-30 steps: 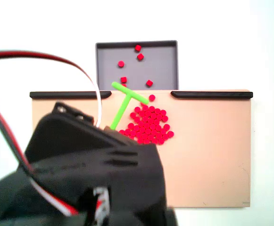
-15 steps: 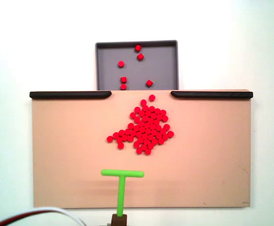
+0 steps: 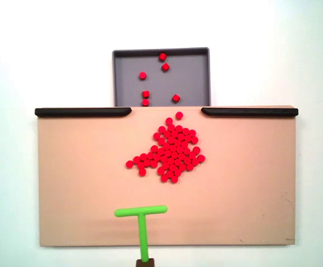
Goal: Push granules from left to the grey container
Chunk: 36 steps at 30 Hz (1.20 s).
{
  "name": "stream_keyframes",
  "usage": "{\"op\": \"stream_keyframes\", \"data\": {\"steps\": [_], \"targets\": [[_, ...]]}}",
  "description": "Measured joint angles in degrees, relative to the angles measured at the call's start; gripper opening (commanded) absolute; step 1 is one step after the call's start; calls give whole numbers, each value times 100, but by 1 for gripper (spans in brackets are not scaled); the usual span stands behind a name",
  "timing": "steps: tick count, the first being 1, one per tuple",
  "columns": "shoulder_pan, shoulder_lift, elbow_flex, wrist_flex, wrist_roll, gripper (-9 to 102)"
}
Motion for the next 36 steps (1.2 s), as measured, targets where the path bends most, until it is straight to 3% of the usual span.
{"op": "stream_keyframes", "data": {"steps": [16,36], "targets": [[-334,-308,0,-44,563,0],[-132,-105,0,0,413,0]]}}
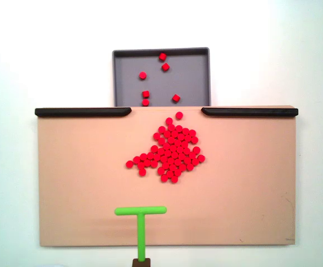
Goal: Push granules from left to the grey container
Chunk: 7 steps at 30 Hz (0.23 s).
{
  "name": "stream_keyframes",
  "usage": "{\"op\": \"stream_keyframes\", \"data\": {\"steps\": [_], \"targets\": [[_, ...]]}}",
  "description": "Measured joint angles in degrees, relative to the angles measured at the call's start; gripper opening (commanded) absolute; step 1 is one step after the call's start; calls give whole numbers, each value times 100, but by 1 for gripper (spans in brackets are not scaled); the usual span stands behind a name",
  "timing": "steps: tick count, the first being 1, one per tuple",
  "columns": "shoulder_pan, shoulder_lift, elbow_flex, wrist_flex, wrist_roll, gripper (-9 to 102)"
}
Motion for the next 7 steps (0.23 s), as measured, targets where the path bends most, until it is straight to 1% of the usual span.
{"op": "stream_keyframes", "data": {"steps": [7], "targets": [[53,0,0,0,-53,0]]}}
